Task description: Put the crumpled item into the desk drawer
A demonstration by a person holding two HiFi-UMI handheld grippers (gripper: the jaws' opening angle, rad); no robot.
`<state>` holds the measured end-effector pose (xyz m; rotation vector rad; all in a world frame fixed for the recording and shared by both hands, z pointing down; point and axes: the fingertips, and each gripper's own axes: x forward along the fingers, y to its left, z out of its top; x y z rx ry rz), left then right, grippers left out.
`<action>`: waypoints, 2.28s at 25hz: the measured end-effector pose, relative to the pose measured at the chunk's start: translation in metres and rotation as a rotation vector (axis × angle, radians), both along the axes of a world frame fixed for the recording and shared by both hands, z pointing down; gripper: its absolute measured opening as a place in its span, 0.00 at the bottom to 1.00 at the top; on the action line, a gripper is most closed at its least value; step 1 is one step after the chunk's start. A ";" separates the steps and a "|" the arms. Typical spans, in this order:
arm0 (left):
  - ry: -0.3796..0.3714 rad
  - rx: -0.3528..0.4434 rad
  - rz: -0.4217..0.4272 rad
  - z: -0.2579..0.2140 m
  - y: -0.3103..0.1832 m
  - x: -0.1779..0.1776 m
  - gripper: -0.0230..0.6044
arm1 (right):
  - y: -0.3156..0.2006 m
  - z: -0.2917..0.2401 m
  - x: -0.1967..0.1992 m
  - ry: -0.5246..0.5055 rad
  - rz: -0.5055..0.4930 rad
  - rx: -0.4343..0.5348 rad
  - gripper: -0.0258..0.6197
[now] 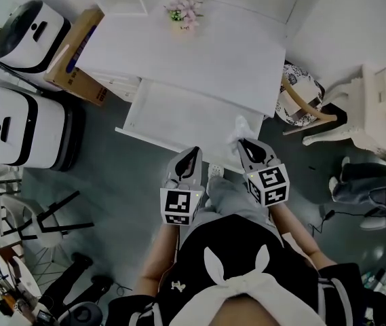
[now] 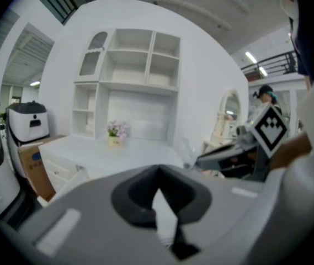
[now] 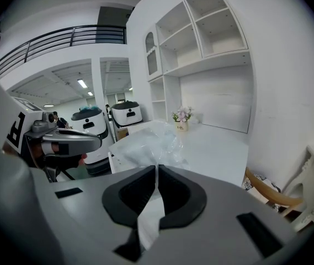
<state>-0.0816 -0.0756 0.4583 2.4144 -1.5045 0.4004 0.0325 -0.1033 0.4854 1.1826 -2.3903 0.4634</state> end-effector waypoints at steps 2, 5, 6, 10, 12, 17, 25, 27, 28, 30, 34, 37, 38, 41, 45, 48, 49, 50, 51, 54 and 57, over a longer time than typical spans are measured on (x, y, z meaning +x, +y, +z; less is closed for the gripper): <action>0.000 -0.004 -0.002 0.001 -0.002 -0.002 0.04 | -0.002 0.004 0.000 0.007 -0.002 -0.009 0.05; -0.005 -0.020 -0.005 0.007 -0.005 -0.005 0.04 | -0.006 0.012 -0.001 0.012 -0.002 -0.023 0.05; -0.002 -0.018 -0.006 0.007 -0.007 -0.005 0.04 | -0.007 0.015 -0.001 0.014 -0.003 -0.028 0.05; 0.003 -0.022 -0.010 0.010 -0.012 -0.004 0.04 | -0.010 0.024 -0.002 0.023 -0.010 -0.046 0.05; 0.002 -0.029 -0.010 0.013 -0.014 -0.004 0.04 | -0.012 0.028 -0.002 0.027 -0.014 -0.054 0.05; 0.000 -0.046 -0.002 0.020 -0.018 -0.002 0.04 | -0.016 0.037 -0.004 0.034 -0.021 -0.072 0.05; -0.013 -0.063 0.005 0.027 -0.024 -0.002 0.04 | -0.021 0.055 -0.006 0.046 -0.035 -0.101 0.05; -0.013 -0.068 0.005 0.028 -0.026 -0.002 0.04 | -0.023 0.058 -0.007 0.054 -0.044 -0.107 0.05; -0.012 -0.070 0.004 0.028 -0.027 -0.002 0.04 | -0.024 0.061 -0.007 0.057 -0.047 -0.110 0.05; -0.009 -0.076 0.004 0.030 -0.028 -0.002 0.04 | -0.026 0.064 -0.007 0.063 -0.049 -0.115 0.05; -0.009 -0.085 0.004 0.034 -0.030 -0.003 0.04 | -0.030 0.072 -0.007 0.074 -0.053 -0.128 0.05; -0.010 -0.095 0.001 0.037 -0.031 -0.004 0.04 | -0.031 0.079 -0.007 0.083 -0.060 -0.140 0.05; -0.011 -0.097 0.000 0.038 -0.032 -0.004 0.04 | -0.032 0.081 -0.007 0.085 -0.063 -0.145 0.05; -0.012 -0.101 -0.004 0.040 -0.035 -0.005 0.04 | -0.033 0.089 -0.007 0.086 -0.076 -0.160 0.05; -0.014 -0.104 -0.006 0.043 -0.038 -0.006 0.04 | -0.033 0.102 -0.008 0.097 -0.092 -0.190 0.05; -0.013 -0.102 -0.007 0.044 -0.039 -0.007 0.04 | -0.034 0.111 -0.009 0.115 -0.103 -0.203 0.05; -0.013 -0.102 -0.007 0.044 -0.040 -0.007 0.04 | -0.034 0.114 -0.009 0.122 -0.109 -0.207 0.05; -0.012 -0.102 -0.008 0.044 -0.039 -0.008 0.04 | -0.034 0.117 -0.009 0.130 -0.115 -0.211 0.05; -0.012 -0.104 -0.009 0.045 -0.038 -0.008 0.04 | -0.034 0.119 -0.009 0.137 -0.123 -0.214 0.05; -0.015 -0.114 -0.011 0.048 -0.036 -0.007 0.04 | -0.034 0.127 -0.010 0.152 -0.142 -0.229 0.05; -0.016 -0.120 -0.011 0.051 -0.035 -0.007 0.04 | -0.034 0.133 -0.010 0.160 -0.152 -0.240 0.05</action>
